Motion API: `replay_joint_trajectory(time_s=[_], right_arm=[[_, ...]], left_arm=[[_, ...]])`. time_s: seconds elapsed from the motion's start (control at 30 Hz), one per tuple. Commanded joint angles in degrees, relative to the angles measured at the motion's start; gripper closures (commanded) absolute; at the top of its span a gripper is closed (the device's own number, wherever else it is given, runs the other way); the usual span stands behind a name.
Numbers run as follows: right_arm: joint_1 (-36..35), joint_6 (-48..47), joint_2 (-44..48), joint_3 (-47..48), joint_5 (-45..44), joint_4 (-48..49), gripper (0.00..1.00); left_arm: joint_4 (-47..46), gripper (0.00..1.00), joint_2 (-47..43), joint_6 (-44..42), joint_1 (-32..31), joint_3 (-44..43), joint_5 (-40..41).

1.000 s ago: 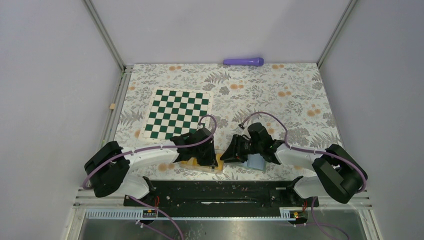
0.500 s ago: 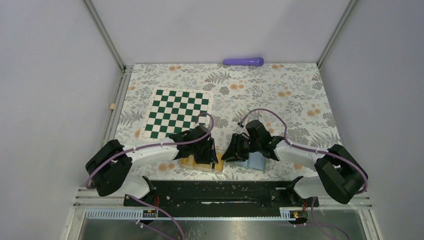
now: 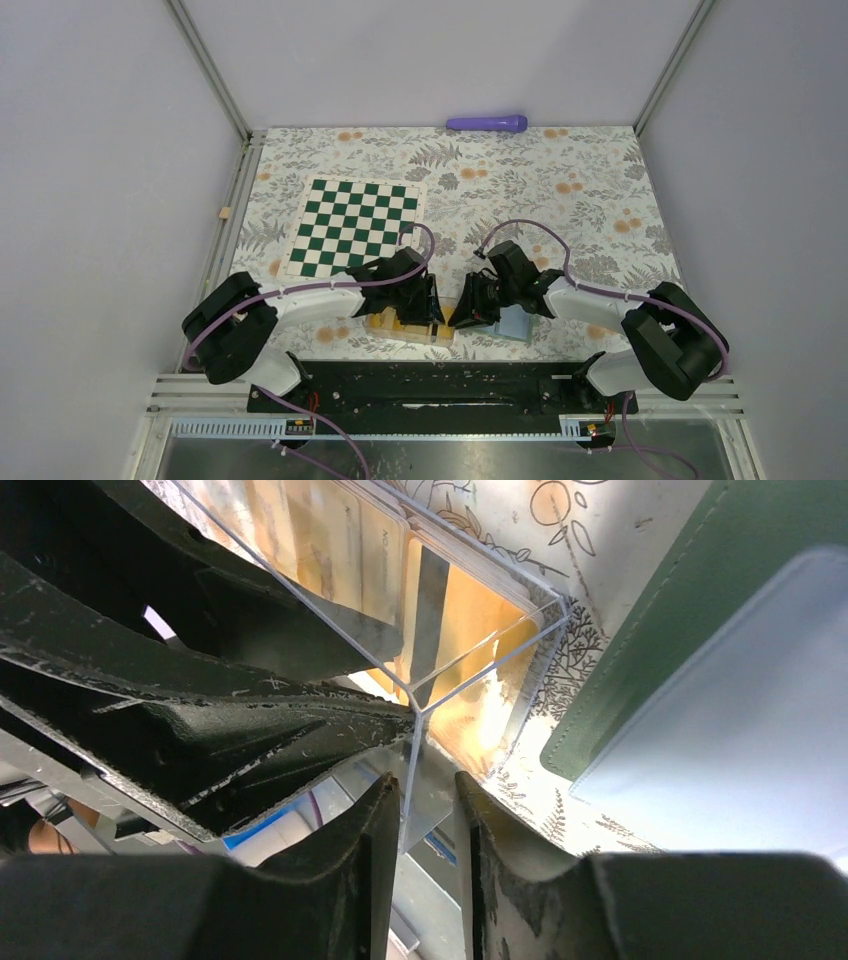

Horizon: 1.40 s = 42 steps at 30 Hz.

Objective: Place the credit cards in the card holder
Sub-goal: Pick up the credit card from the storage box.

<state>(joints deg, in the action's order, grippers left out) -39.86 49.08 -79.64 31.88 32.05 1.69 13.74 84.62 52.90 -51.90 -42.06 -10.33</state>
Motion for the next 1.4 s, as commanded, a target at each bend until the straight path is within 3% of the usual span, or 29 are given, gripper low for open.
replay_joint_trajectory(time_s=[0.0, 0.13, 0.43, 1.37], right_arm=[[-0.46, -1.18, -0.87, 2.17, -0.11, -0.83, 0.69], [-0.51, -1.02, -0.94, 2.22, -0.02, -0.64, 0.72], [-0.53, -0.82, -0.10, 2.17, -0.06, -0.65, 0.75], [-0.50, -0.57, 0.97, 2.51, -0.06, -0.81, 0.76]], left_arm=[[-6.22, 0.60, 1.50, 1.92, -0.50, 2.21, -2.92], [-9.84, 0.69, 0.12, 3.11, -0.56, 3.07, -4.67], [-8.16, 0.82, -3.99, 2.66, -0.55, 1.97, -4.26], [-8.77, 0.85, -6.18, 2.43, -1.94, 0.84, -5.42]])
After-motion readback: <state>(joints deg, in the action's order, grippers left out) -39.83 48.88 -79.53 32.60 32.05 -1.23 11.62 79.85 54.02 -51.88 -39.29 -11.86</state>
